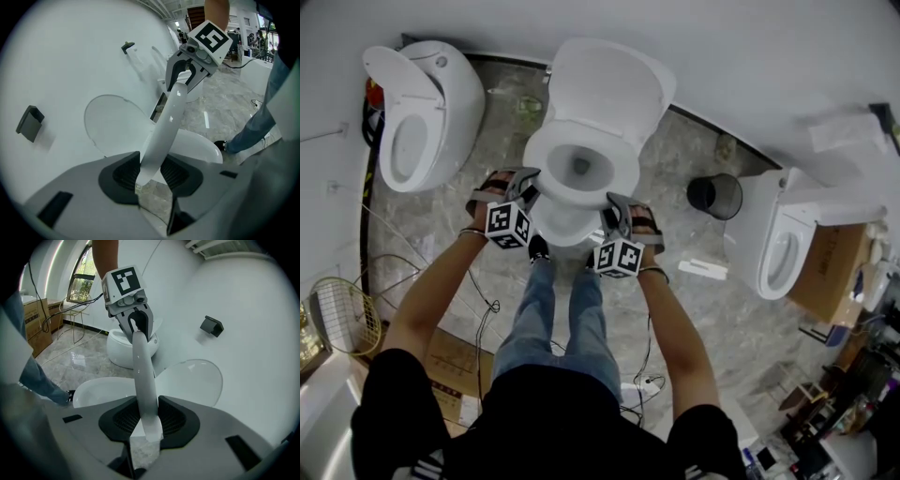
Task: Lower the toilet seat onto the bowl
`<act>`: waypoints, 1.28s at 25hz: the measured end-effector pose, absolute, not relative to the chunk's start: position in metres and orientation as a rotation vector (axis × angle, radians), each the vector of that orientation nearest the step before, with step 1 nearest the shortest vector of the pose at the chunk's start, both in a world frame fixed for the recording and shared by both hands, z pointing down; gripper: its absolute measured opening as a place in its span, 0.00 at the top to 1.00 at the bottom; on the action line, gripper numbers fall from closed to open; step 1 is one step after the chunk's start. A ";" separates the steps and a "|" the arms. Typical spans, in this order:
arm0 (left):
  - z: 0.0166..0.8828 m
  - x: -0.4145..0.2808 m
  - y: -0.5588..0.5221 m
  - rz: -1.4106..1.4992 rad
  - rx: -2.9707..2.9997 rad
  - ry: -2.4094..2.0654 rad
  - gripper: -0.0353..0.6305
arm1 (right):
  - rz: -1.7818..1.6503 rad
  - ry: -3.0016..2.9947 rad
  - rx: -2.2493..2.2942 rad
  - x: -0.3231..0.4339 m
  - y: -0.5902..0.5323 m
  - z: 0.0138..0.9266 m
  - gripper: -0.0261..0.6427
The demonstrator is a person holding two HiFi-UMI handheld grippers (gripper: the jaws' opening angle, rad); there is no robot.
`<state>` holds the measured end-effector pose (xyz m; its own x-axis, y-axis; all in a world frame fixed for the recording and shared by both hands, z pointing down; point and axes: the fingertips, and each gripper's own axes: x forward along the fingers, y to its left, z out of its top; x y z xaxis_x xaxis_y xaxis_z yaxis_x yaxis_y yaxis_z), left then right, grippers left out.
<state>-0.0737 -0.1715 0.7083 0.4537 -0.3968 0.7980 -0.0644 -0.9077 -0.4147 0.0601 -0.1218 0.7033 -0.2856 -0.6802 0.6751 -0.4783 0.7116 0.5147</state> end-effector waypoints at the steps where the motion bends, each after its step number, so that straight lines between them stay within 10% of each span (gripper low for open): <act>1: 0.710 -0.075 -0.169 -1.436 -2.379 0.394 0.74 | -0.269 -1.940 0.893 0.059 -0.120 0.705 0.78; 32: 0.762 -0.101 -0.107 -1.486 -2.315 0.406 0.70 | -0.397 -1.865 0.805 0.033 -0.055 0.760 0.75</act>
<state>-0.1014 -0.1065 0.7620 0.4059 -0.4241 0.8096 -0.0464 -0.8942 -0.4452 0.0333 -0.0550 0.7598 -0.2547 -0.6866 0.6810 -0.3492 0.7220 0.5973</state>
